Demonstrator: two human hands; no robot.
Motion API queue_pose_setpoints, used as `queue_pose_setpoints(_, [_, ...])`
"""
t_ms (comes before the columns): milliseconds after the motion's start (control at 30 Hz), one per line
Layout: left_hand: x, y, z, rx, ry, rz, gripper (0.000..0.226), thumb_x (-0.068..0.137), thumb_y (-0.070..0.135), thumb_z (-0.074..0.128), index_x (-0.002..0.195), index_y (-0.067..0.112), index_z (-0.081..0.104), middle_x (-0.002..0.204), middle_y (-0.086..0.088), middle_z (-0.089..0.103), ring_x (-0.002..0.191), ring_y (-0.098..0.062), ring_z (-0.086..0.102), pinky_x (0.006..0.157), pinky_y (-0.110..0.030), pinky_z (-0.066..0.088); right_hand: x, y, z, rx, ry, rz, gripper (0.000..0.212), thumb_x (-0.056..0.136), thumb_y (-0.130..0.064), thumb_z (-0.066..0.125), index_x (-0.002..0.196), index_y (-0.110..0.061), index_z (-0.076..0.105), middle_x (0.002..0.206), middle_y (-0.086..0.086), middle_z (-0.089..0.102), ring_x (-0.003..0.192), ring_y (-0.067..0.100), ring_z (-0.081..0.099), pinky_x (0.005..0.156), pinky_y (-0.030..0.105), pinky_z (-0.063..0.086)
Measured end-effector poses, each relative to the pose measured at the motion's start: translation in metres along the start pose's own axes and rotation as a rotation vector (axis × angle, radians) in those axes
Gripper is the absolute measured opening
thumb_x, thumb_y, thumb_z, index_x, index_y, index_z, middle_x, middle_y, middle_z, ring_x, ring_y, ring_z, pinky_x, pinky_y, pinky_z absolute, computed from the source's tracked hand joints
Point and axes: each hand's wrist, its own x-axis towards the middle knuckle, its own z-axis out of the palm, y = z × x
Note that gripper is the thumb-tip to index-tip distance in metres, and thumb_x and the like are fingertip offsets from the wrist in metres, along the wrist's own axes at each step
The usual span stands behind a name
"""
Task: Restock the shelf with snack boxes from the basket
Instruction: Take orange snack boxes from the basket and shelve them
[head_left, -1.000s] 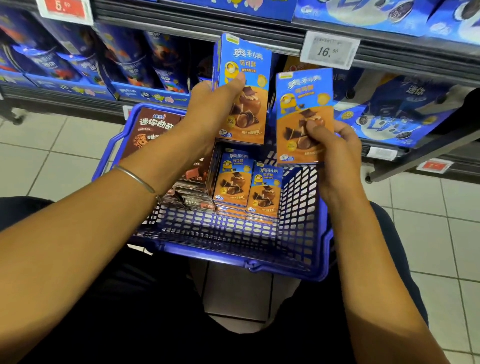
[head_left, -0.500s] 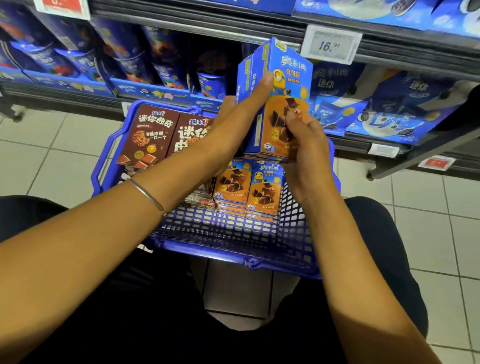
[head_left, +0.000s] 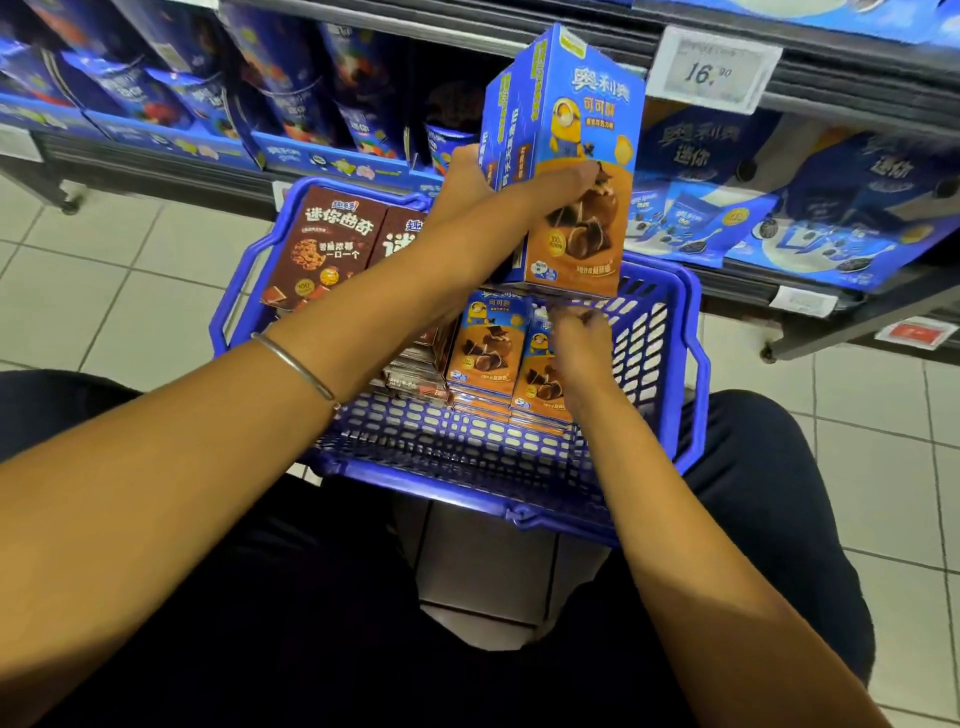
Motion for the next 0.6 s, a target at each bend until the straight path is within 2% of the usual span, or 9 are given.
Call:
queue_pose_setpoints(67, [-0.002, -0.001, 0.0, 0.007, -0.005, 0.004, 0.05, 0.091, 0.024, 0.086, 0.128, 0.019, 0.052, 0.12, -0.003, 0.078, 0.103, -0.02, 0.08, 0.093, -0.045, 0.065, 0.004, 0.019, 0.015, -0.147, -0.01, -0.017, 0.034, 0.099, -0.038, 0.061, 0.111, -0.007, 0.056, 0.083, 0.001, 0.058, 0.075, 0.019, 0.055, 0.071, 0.035, 0.044])
queue_pose_setpoints(133, [-0.003, -0.002, 0.0, 0.018, -0.008, -0.003, 0.055, 0.091, 0.025, 0.086, 0.133, 0.017, 0.052, 0.122, -0.002, 0.078, 0.105, -0.019, 0.079, 0.095, -0.045, 0.064, 0.005, 0.032, 0.031, -0.342, -0.046, -0.016, 0.043, 0.096, -0.045, 0.061, 0.113, -0.006, 0.056, 0.104, 0.011, 0.064, 0.096, 0.031, 0.062, 0.083, 0.044, 0.049])
queue_pose_setpoints(200, [-0.004, -0.003, 0.001, 0.041, -0.008, -0.008, 0.061, 0.09, 0.027, 0.087, 0.138, 0.014, 0.051, 0.125, -0.002, 0.077, 0.107, -0.018, 0.078, 0.097, -0.044, 0.064, 0.004, 0.041, 0.045, -0.466, -0.076, -0.017, 0.05, 0.095, -0.047, 0.059, 0.122, -0.006, 0.052, 0.127, 0.018, 0.056, 0.119, 0.038, 0.055, 0.092, 0.05, 0.046])
queue_pose_setpoints(267, [-0.004, -0.004, 0.0, 0.053, -0.009, -0.009, 0.065, 0.09, 0.027, 0.087, 0.141, 0.012, 0.05, 0.125, -0.002, 0.076, 0.107, -0.018, 0.078, 0.096, -0.042, 0.064, 0.001, 0.047, 0.056, -0.566, -0.071, -0.034, 0.06, 0.094, -0.047, 0.059, 0.136, -0.007, 0.044, 0.138, 0.019, 0.044, 0.128, 0.04, 0.045, 0.097, 0.047, 0.042])
queue_pose_setpoints(333, [-0.004, -0.006, 0.0, 0.059, -0.014, -0.007, 0.065, 0.09, 0.028, 0.087, 0.141, 0.011, 0.051, 0.124, -0.001, 0.077, 0.105, -0.015, 0.079, 0.093, -0.039, 0.065, -0.001, 0.052, 0.06, -0.566, -0.046, -0.04, 0.06, 0.093, -0.042, 0.06, 0.138, -0.008, 0.039, 0.138, 0.02, 0.041, 0.128, 0.042, 0.042, 0.099, 0.047, 0.04])
queue_pose_setpoints(433, [-0.005, -0.008, -0.001, 0.064, -0.023, -0.006, 0.067, 0.089, 0.029, 0.088, 0.141, 0.012, 0.05, 0.125, -0.001, 0.077, 0.107, -0.016, 0.078, 0.097, -0.042, 0.064, -0.005, 0.052, 0.06, -0.436, 0.024, -0.044, 0.049, 0.093, -0.034, 0.063, 0.13, -0.012, 0.039, 0.129, 0.018, 0.048, 0.124, 0.042, 0.045, 0.091, 0.045, 0.041])
queue_pose_setpoints(533, [-0.006, -0.006, -0.002, 0.076, -0.026, -0.003, 0.067, 0.089, 0.031, 0.088, 0.141, 0.012, 0.051, 0.125, -0.001, 0.077, 0.108, -0.017, 0.078, 0.098, -0.044, 0.063, -0.012, 0.052, 0.058, -0.429, 0.065, -0.082, 0.053, 0.09, -0.025, 0.063, 0.135, -0.019, 0.035, 0.124, 0.014, 0.054, 0.117, 0.04, 0.051, 0.09, 0.049, 0.047])
queue_pose_setpoints(600, [-0.006, -0.005, -0.001, 0.079, -0.024, 0.002, 0.066, 0.089, 0.031, 0.088, 0.141, 0.012, 0.052, 0.124, -0.001, 0.077, 0.107, -0.017, 0.078, 0.097, -0.044, 0.064, -0.016, 0.052, 0.055, -0.393, 0.047, -0.097, 0.057, 0.089, -0.016, 0.063, 0.138, -0.022, 0.033, 0.125, 0.014, 0.05, 0.106, 0.037, 0.053, 0.079, 0.046, 0.047])
